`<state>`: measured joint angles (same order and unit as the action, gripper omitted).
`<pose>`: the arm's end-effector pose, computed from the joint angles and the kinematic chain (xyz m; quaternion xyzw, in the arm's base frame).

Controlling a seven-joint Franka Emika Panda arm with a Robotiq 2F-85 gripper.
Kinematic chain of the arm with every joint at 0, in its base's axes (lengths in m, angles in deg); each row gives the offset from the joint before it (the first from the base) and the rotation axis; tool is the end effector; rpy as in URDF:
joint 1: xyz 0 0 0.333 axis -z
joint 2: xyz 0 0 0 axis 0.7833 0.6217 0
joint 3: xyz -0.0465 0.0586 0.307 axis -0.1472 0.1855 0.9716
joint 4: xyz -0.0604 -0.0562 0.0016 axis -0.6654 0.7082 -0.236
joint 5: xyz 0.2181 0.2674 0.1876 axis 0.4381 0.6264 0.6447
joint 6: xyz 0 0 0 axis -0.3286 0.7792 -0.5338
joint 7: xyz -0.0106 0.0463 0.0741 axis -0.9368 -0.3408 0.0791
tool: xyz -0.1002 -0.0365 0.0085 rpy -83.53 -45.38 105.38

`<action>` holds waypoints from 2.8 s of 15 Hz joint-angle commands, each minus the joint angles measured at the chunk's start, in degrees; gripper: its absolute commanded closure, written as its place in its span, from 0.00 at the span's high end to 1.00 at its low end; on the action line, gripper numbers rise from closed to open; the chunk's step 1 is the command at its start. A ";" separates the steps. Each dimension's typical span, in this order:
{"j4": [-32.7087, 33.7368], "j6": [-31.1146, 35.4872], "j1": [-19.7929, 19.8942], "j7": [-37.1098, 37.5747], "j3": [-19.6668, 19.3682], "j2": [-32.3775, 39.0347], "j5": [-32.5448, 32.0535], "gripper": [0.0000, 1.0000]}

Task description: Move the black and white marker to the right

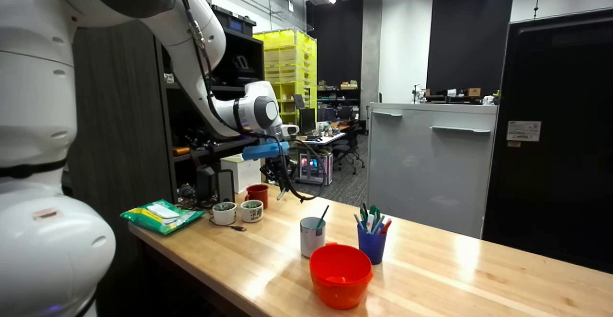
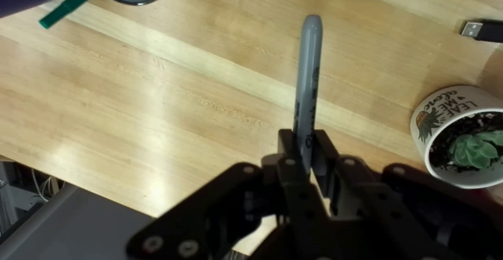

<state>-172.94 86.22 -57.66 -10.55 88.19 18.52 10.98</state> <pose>0.5541 0.0874 0.3660 0.9786 0.1591 0.1015 0.0819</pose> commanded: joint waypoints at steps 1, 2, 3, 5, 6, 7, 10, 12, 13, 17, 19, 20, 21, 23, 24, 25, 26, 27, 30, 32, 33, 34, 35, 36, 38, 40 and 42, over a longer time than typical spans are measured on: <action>0.08 -0.12 0.37 -0.07 0.35 0.13 0.05 0.14; 0.09 -0.07 0.39 -0.08 0.33 0.35 0.05 0.14; 0.13 -0.04 0.39 -0.08 0.31 0.58 0.05 0.14; 0.17 -0.02 0.46 -0.08 0.28 0.81 0.06 0.14; 0.17 -0.02 0.45 -0.08 0.28 0.81 0.06 0.14; 0.21 -0.02 0.45 -0.08 0.30 0.82 0.06 0.14; 0.26 -0.02 0.46 -0.08 0.29 0.84 0.06 0.14; 0.60 0.16 0.63 -0.23 0.17 0.31 0.22 0.04; 0.82 0.19 0.80 -0.25 0.02 -0.01 0.30 0.04; 2.35 -0.26 1.75 0.00 -0.74 -0.97 -0.30 0.04; 3.30 -0.79 2.52 0.00 -1.33 -1.58 -0.63 0.04; 3.76 -1.05 2.87 0.26 -1.68 -1.89 -1.04 0.04; 4.19 -1.16 3.29 0.46 -2.07 -2.31 -1.53 0.04; 5.06 -1.34 4.13 0.57 -2.76 -3.00 -2.17 0.04; 5.52 -1.41 4.57 0.62 -3.11 -3.25 -2.58 0.04; 6.15 -1.83 5.02 0.59 -3.48 -3.43 -3.11 0.04; 6.78 -2.25 5.46 0.54 -3.84 -3.66 -3.68 0.04; 7.29 -2.59 5.83 0.58 -4.18 -3.84 -4.31 0.04; 8.99 -4.27 6.95 1.34 -5.20 -4.22 -6.48 0.04; 10.08 -6.55 7.69 0.84 -5.72 -4.51 -6.24 0.04; 10.68 -8.13 7.97 0.79 -5.93 -4.54 -5.84 0.04; 11.35 -10.05 8.28 0.14 -6.14 -4.51 -4.87 0.04; 12.14 -12.53 8.58 -0.93 -6.37 -4.43 -3.20 0.04; 12.67 -14.38 8.90 -1.65 -6.60 -4.40 -1.90 0.04; 13.89 -17.52 9.60 -2.34 -7.12 -4.29 0.07 0.04; 14.94 -19.40 10.30 -3.22 -7.73 -4.05 2.07 0.04; 15.90 -20.52 11.04 -4.48 -8.33 -3.73 4.28 0.04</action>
<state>-158.63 68.52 -47.64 -12.60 80.43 15.06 12.33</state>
